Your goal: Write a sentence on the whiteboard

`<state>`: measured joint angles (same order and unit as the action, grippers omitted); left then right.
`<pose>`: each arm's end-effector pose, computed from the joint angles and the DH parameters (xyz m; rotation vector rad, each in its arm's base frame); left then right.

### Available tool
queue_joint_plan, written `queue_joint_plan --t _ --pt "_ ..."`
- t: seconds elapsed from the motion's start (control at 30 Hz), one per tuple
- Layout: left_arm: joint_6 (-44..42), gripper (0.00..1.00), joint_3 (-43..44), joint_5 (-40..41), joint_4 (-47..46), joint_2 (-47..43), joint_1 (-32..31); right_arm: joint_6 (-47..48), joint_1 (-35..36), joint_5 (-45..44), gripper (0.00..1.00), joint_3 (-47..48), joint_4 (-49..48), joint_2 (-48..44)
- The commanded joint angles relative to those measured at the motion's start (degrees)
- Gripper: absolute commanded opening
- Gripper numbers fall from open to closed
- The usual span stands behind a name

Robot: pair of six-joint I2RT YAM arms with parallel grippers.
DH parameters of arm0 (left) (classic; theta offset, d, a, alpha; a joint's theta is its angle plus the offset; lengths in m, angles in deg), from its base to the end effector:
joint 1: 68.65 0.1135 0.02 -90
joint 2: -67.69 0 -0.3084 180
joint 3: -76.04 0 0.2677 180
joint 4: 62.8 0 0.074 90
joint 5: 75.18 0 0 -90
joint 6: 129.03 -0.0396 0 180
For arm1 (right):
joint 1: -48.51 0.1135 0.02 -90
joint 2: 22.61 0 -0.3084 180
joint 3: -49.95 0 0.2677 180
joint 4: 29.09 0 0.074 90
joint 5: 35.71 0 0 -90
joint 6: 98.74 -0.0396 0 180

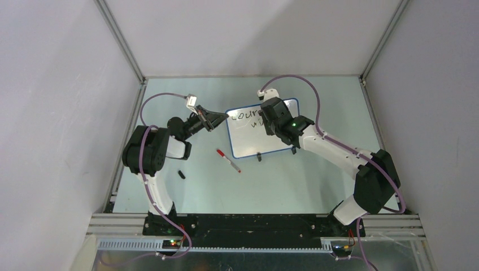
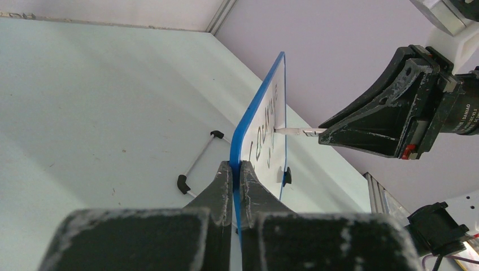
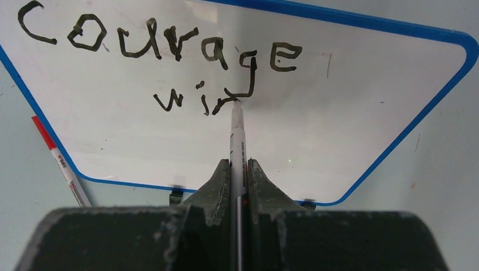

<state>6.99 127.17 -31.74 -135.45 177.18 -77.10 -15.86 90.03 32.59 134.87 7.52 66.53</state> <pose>0.3533 -0.0816 0.2013 0.2715 1.5114 -1.3050 0.2839 0.2318 0.3297 -0.4695 2.1737 0.0305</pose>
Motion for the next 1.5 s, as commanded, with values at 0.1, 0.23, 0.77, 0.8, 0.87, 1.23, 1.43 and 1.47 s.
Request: queue_joint_plan --t 0.1,0.23,0.77,0.8,0.87,1.23,1.43,1.47 --pt "-3.39 0.00 -0.82 -1.16 -2.26 -1.48 0.22 -0.83 0.17 -1.78 0.00 -1.21 0.56 -1.76" --pt "-3.40 0.00 -0.84 -1.11 -2.21 -1.51 0.26 -0.81 0.48 -1.85 0.00 -1.46 0.61 -1.84" --pt "-3.48 0.00 -0.91 -1.10 -2.24 -1.57 0.26 -0.16 0.87 -1.68 0.00 -1.67 -0.43 -5.50" --pt "-3.48 0.00 -0.91 -1.08 -2.27 -1.56 0.27 -0.08 0.90 -1.73 0.00 -1.66 -0.49 -6.29" --pt "-3.48 0.00 -0.97 -1.12 -2.29 -1.56 0.20 0.04 0.86 -1.85 0.00 -1.69 -0.65 -7.26" --pt "-3.69 0.00 -1.25 -0.72 -2.30 -1.73 0.23 -0.11 0.64 -3.91 0.00 -4.48 -5.91 -9.25" --pt "-3.83 0.00 -1.49 -0.56 -2.26 -1.83 0.19 -0.69 -0.63 -3.40 0.00 -9.56 -10.88 -12.46" --pt "-3.83 0.00 -1.51 -0.50 -2.22 -1.83 0.21 -1.10 -0.93 -2.88 0.00 -9.83 -11.59 -12.75"
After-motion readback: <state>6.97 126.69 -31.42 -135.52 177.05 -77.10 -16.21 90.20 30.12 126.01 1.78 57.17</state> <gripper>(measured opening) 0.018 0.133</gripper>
